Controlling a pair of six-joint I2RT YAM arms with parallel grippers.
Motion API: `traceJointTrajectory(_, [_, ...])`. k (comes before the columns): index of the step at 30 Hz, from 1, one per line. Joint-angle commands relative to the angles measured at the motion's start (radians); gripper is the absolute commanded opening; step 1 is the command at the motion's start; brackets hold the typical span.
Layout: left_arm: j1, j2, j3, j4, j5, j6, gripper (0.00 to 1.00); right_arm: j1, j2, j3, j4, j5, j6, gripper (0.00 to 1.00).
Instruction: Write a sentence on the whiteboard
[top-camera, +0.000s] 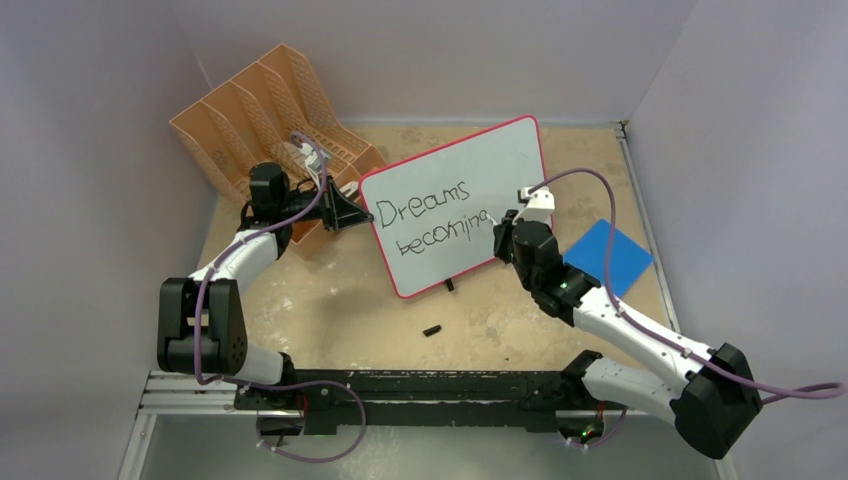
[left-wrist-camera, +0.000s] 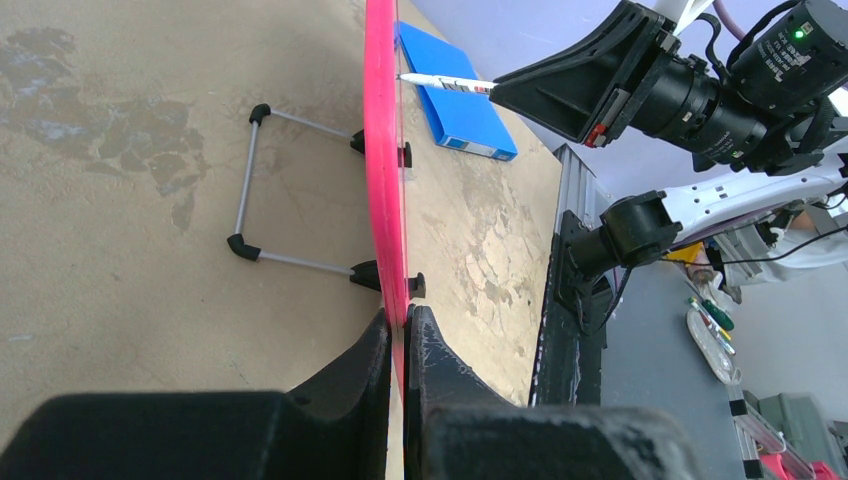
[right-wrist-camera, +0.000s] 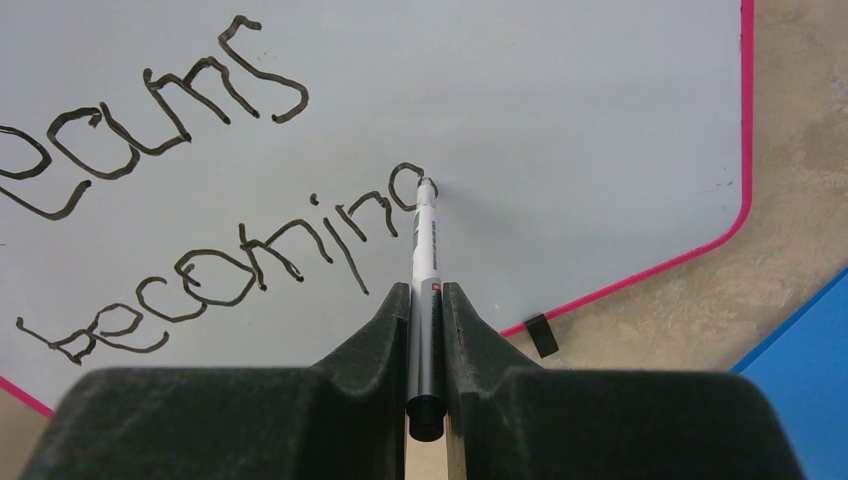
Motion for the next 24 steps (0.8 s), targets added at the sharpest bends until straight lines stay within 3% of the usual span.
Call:
traceJointTrajectory(1, [0.006, -0.004, 0.029, 0.031, 0.0, 0.034, 0.0, -0.008, 0.012, 0.053, 0.056, 0.015, -0.018, 0.0])
traceJointTrajectory(24, [0.007, -0.003, 0.029, 0.033, 0.0, 0.031, 0.0, -0.013, 0.011, 0.024, -0.057, -0.049, 0.047, 0.0])
